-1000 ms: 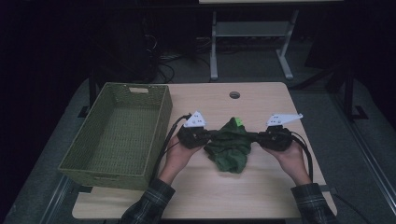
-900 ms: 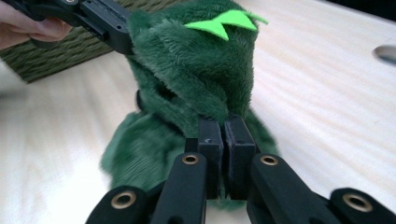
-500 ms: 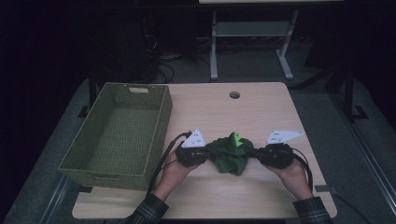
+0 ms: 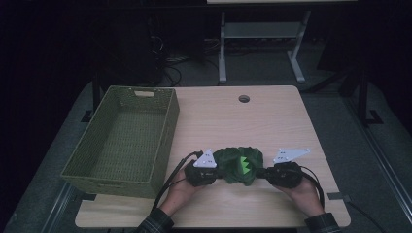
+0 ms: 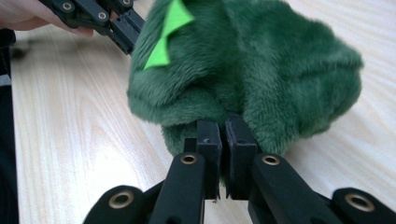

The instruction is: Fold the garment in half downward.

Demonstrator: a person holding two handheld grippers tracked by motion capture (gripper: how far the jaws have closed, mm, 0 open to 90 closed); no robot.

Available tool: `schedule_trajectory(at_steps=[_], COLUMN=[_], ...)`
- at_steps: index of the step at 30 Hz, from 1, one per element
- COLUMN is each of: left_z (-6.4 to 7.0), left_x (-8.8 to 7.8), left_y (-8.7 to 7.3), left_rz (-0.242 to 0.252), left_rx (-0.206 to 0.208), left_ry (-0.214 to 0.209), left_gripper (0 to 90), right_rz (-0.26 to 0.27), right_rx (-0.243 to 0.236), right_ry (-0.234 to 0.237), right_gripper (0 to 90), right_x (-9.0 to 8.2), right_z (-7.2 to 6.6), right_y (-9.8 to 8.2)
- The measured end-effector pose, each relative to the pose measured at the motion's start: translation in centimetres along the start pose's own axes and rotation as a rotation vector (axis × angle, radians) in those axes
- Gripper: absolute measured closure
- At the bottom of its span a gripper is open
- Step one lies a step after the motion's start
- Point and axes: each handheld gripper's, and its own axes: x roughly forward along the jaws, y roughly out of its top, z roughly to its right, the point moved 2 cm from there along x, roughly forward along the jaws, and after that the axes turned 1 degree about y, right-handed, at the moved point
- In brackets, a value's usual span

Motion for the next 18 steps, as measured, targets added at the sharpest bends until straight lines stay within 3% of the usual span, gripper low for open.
schedule_trajectory(at_steps=[4, 7, 13, 18], left_z=[0.0, -0.1, 0.0, 0.5], left_x=[0.8, 0.9, 0.4, -0.6], left_y=[-0.3, -0.3, -0.6, -0.5], left_rz=[-0.034, -0.039, -0.056, -0.022], left_rx=[0.021, 0.008, 0.003, -0.012], left_ry=[0.012, 0.017, 0.027, 0.01], left_gripper=[86.2, 85.4, 72.6, 67.2], right_rz=[-0.031, -0.058, -0.046, -0.008], right_rx=[0.008, 0.013, 0.011, -0.014], right_ry=[0.001, 0.0, -0.009, -0.03], right_gripper=[85.3, 82.9, 69.2, 56.5], right_x=[1.0, 1.6, 0.9, -0.2], right_z=[0.2, 0.4, -0.3, -1.1], right_y=[-0.7, -1.2, -1.0, -1.1])
